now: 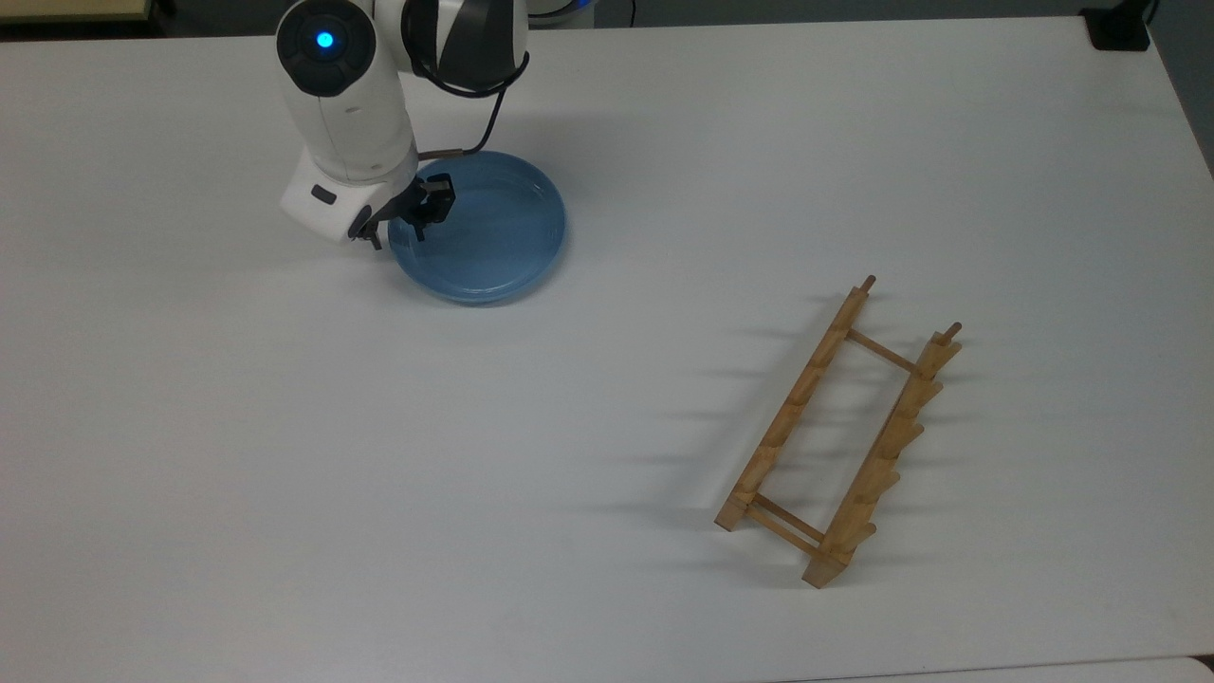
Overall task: Place plate in plate rack
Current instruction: 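Close the gripper on the plate rim and lift it upright, then carry the upright plate over the wooden dish rack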
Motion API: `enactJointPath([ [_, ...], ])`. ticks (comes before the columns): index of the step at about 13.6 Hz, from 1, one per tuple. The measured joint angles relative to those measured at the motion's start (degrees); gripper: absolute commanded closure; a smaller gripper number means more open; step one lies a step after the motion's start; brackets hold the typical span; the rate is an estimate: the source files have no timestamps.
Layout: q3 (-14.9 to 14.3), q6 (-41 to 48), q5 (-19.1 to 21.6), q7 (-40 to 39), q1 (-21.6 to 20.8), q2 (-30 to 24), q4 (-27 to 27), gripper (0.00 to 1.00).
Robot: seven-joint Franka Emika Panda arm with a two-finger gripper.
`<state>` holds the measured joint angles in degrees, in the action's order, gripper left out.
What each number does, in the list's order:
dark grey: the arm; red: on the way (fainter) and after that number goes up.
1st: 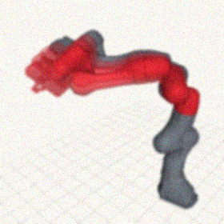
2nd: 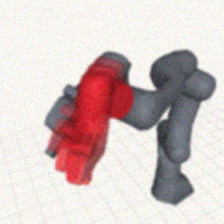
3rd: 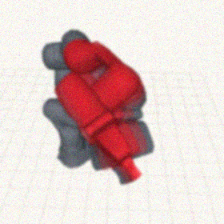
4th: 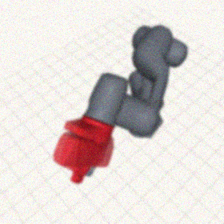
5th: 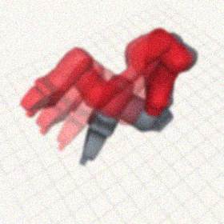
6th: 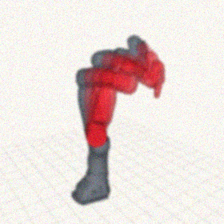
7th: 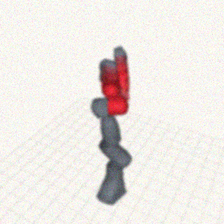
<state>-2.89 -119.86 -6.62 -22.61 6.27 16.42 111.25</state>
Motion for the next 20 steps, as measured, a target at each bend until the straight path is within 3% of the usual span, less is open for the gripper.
enactJointPath([
  [1,0.02,-0.57,-0.27,1.17,-0.1,0.25,0.0,0.99],
  [10,0.23,-4.3,-0.44,4.38,-0.5,-1.58,-1.83,1.0],
  [13,2.83,-3.7,-0.44,8.51,-0.54,-7.84,-4.61,1.0],
  [16,8.04,-2.42,-0.9,16.37,-0.7,-12.85,-8.51,1.0],
  [18,13.03,-2.13,-6.96,23.3,-0.97,-14.96,-10.48,1.0],
  [19,15.35,-2.13,-11.9,27.64,-1.02,-15.23,-10.72,1.0],
  [20,19.16,-2.23,-19.5,35.66,-1.21,-15.27,-10.76,1.0],
])
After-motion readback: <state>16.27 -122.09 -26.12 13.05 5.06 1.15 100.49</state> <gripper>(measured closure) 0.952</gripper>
